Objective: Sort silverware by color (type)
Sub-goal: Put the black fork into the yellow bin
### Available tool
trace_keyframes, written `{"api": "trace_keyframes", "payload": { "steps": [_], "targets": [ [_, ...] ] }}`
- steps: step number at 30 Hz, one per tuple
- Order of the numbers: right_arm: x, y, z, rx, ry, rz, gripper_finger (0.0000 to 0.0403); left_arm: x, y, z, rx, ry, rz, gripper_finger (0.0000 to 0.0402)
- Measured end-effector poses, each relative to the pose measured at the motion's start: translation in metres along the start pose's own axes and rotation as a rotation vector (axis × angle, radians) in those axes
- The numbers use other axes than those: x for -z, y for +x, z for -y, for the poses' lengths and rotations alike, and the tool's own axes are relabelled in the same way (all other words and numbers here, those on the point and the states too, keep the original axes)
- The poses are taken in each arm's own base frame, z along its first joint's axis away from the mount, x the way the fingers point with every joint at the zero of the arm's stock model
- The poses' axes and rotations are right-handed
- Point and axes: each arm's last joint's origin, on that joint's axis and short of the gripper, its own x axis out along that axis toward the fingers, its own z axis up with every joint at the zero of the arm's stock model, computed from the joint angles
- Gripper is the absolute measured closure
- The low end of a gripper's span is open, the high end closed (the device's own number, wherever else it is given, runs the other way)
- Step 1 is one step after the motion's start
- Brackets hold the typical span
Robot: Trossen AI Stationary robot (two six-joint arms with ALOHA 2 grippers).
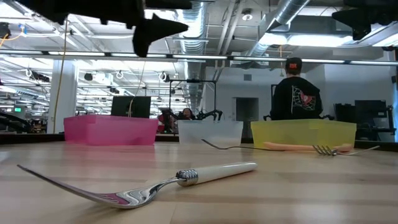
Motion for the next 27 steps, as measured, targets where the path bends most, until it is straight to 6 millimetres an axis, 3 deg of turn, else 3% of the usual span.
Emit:
{"api": "trace_keyframes", "payload": {
  "steps": [6,16,20,27],
  "targets": [
    [0.000,0.000,0.000,0.000,0.000,-0.001,0.0177,0.013,0.031,0.009,-0.057,0.095,-0.091,0.0194],
    [0.000,0.000,0.000,0.000,0.001,-0.002,0.0177,0.038,0.079,0.022,-0.177,0.208,-0.296,0.0146],
    [0.000,0.000,0.000,0.001,0.000,-0.001,0.0177,0.045,0.089,0.021,-0.269,0.234,-0.338,0.0141],
    [0.000,0.000,0.000,0.001,0.001,-0.001,0.0177,0.048,0.088,0.014,-0.399,0.196,-0.335,0.0141]
  ]
}}
